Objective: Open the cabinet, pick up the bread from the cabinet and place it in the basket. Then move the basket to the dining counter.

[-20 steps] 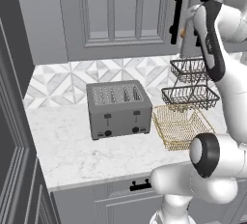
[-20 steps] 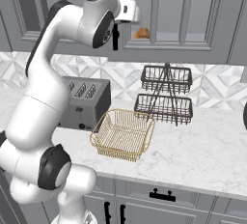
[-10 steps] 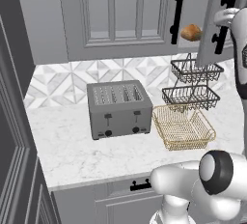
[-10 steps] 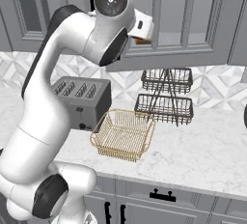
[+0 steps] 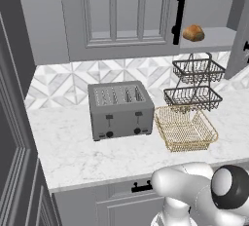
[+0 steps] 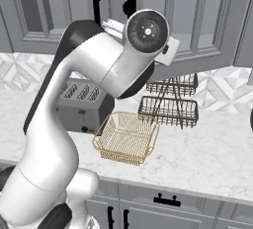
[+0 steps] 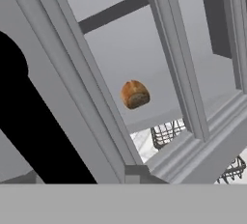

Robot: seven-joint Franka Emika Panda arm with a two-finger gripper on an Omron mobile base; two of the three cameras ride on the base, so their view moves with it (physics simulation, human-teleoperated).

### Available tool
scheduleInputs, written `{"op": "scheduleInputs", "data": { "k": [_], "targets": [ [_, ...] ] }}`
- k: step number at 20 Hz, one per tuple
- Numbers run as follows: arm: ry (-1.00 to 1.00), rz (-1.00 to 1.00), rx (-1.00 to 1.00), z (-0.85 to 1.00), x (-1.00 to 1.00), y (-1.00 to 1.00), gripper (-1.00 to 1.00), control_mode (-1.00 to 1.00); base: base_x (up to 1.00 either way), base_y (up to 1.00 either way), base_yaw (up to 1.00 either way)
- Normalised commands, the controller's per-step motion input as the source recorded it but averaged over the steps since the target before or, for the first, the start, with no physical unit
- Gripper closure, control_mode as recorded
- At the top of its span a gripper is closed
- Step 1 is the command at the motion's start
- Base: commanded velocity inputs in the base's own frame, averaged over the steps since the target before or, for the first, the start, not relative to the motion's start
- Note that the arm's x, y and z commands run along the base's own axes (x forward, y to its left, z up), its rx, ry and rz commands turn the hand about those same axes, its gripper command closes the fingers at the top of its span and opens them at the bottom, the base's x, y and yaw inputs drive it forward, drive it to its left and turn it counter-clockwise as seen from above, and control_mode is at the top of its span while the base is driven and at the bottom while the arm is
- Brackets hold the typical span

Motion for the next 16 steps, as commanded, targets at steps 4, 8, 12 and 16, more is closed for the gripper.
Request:
{"op": "scheduleInputs", "data": {
  "k": [4,8,12,16],
  "targets": [
    [0.0,0.01,0.01,0.0,-0.12,-0.14,1.0,-1.0,0.0,0.0,0.0],
    [0.0,0.0,0.0,0.0,-0.11,0.02,-1.0,-1.0,0.0,0.0,0.0],
    [-0.03,0.0,0.0,0.02,-0.41,-0.03,-1.0,-1.0,0.0,0.0,0.0],
    [-0.06,0.0,-0.06,0.07,-0.54,0.11,-1.0,-1.0,0.0,0.0,0.0]
  ]
}}
